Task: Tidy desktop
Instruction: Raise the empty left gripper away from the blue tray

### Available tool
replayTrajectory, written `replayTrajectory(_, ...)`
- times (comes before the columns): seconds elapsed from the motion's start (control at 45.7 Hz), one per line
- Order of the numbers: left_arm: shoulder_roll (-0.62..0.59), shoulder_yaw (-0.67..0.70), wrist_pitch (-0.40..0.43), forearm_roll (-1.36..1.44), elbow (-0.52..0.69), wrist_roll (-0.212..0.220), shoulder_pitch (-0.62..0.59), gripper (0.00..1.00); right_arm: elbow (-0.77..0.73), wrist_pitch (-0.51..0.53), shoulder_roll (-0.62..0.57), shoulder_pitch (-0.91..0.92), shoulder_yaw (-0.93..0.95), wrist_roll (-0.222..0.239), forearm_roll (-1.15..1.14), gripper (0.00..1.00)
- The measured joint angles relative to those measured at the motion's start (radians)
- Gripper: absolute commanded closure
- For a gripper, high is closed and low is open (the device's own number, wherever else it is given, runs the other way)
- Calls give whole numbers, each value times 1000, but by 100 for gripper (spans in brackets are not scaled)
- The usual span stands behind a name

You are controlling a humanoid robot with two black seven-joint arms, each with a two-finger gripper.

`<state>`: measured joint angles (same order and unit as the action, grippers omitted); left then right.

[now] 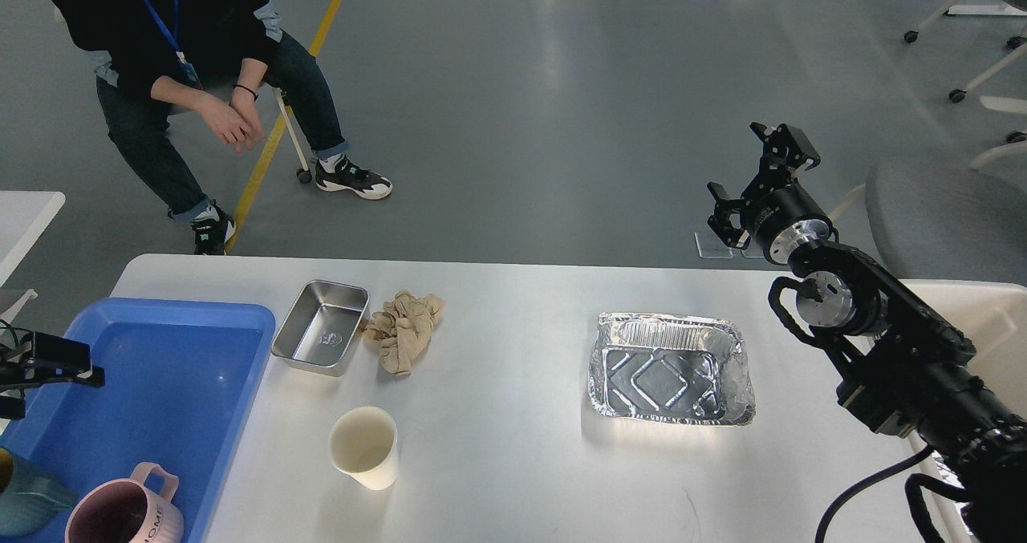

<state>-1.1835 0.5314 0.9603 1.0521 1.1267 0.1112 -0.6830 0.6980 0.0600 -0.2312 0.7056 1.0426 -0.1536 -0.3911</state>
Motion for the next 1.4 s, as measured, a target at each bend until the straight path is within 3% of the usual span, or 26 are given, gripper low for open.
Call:
replayTrajectory(0.285, 2, 116, 0, -193, -5, -40, -2, 3, 2, -3, -15, 0, -7, 2, 0, 0)
replayTrajectory(0.372, 2, 130, 0, -298, -6, -86, 9, 3, 2, -3, -19, 0, -10, 3, 0, 0)
replayTrajectory(0.504, 14, 132, -35, -370, -7, -189, 16, 3, 2, -3, -28, 0, -10, 6, 0, 0)
replayTrajectory(0.745, 58, 140, -210, -389, -8, -248, 29, 3, 2, -3, -30, -8, -10, 7, 0, 0)
replayTrajectory(0.942, 63, 141, -276, -389, -3, -414, 30, 3, 1, -3, -29, -11, -10, 7, 0, 0)
replayTrajectory(1.007, 63, 139, -293, -390, -2, -451, 30, 3, 1, -3, -29, -11, -10, 7, 0, 0)
replayTrajectory(1.227, 39, 121, -305, -388, 15, -460, 51, 3, 1, -3, -37, -16, -10, 7, 0, 0)
replayTrajectory(1.402, -47, 56, -307, -372, 37, -434, 90, 3, 2, -3, -39, -17, -10, 7, 0, 0)
